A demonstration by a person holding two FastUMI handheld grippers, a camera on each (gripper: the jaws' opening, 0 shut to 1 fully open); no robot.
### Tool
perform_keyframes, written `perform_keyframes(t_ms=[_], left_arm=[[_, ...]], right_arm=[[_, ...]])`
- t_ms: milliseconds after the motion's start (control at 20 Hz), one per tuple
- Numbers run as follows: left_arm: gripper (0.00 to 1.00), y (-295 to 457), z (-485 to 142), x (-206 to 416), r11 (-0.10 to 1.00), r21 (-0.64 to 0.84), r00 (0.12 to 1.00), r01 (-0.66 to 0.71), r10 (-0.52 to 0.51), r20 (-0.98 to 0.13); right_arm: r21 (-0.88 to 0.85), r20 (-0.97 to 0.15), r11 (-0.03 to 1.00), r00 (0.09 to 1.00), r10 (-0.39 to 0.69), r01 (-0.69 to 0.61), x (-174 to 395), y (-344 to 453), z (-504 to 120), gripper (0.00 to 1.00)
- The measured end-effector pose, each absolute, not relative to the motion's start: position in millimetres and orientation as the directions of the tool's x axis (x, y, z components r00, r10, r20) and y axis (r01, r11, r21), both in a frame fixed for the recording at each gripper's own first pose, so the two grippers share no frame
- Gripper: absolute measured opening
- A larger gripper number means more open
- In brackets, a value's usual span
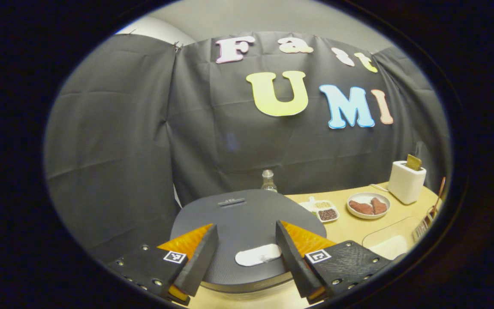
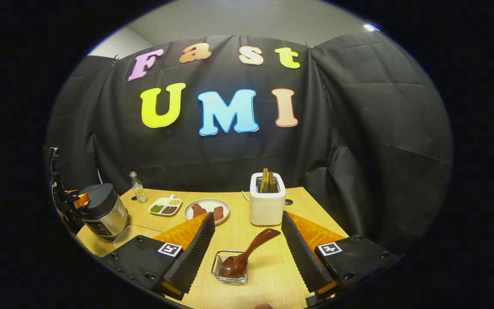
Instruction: Close the left gripper, press the button to open the rice cooker; take a wooden spoon from the chopstick holder with the right hand, scoop a spoonful of rice and pour it into the rice cooker, then put the wooden spoon back into the chopstick holder.
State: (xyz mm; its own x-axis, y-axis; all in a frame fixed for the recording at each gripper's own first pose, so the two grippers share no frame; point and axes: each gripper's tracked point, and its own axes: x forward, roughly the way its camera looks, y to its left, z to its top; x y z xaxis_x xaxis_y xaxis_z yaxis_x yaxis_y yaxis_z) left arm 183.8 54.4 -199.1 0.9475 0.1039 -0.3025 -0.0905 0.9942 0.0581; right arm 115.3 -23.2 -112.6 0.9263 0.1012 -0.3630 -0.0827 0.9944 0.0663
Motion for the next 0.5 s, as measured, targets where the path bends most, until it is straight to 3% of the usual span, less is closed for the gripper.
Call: perform_keyframes(t_ms=[500], left_arm=[[0.85,-16.0,-79.3,164.0,1.0,0.012,0.991,-0.012,0.014,-0.133]], right_arm=[[0.103,-0.28,0.989,0.952,0.128,-0.102,107.5,-38.2,-82.6,0.99]])
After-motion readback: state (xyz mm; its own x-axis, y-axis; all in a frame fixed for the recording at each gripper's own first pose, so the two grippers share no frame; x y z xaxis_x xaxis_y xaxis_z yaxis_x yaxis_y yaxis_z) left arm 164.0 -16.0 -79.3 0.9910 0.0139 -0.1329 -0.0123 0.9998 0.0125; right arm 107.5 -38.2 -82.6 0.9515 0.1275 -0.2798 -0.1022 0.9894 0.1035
